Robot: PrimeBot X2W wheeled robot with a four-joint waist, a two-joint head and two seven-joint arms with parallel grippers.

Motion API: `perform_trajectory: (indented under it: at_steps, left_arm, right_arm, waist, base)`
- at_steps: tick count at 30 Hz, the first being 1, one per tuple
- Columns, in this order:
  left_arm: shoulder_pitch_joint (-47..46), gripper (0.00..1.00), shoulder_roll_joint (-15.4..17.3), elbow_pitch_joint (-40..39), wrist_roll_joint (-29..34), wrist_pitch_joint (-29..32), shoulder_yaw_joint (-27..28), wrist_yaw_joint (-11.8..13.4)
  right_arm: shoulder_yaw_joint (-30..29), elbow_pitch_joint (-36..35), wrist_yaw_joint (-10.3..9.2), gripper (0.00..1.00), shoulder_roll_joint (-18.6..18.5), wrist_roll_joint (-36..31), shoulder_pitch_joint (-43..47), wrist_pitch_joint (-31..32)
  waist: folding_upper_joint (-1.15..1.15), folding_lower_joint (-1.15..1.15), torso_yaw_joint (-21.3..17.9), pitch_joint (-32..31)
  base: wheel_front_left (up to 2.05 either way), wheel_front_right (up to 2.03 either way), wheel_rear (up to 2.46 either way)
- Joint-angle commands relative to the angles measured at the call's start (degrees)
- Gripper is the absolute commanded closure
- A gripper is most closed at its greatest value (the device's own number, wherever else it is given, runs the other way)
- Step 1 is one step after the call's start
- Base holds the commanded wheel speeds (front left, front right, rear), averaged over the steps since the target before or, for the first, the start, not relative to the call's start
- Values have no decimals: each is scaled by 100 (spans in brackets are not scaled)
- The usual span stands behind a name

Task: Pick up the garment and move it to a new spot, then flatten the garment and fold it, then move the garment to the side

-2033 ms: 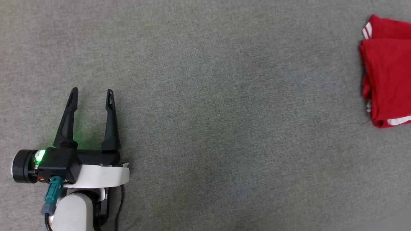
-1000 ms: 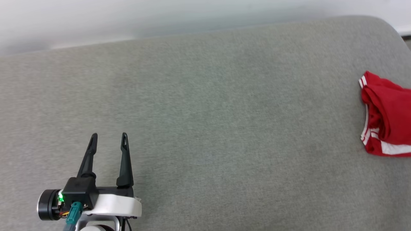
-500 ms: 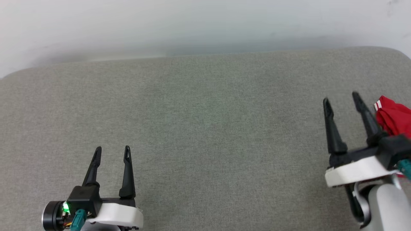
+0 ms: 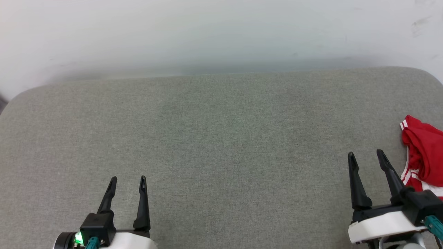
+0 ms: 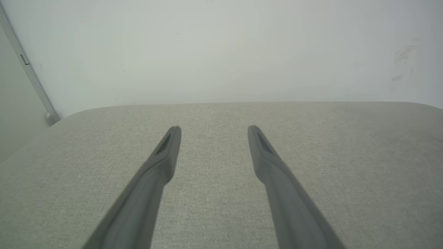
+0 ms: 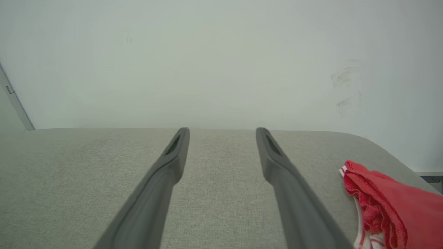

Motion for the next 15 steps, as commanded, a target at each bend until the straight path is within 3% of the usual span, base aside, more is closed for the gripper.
perform_trajectory:
  at_steps: [1,15]
  left_arm:
    - [60,0,-7,27,-22,-13,-11,-25]
    - [140,0,-8,128,-7,-13,14,-24]
  right_arm:
    - [-30,-70,-4,0,41,48,159,-16]
    - [36,-188,-4,0,64,190,491,-16]
  waist:
    - [0,1,15,-50]
    - [0,1,25,-173]
  base:
    - [0,0,0]
    - [0,0,0]
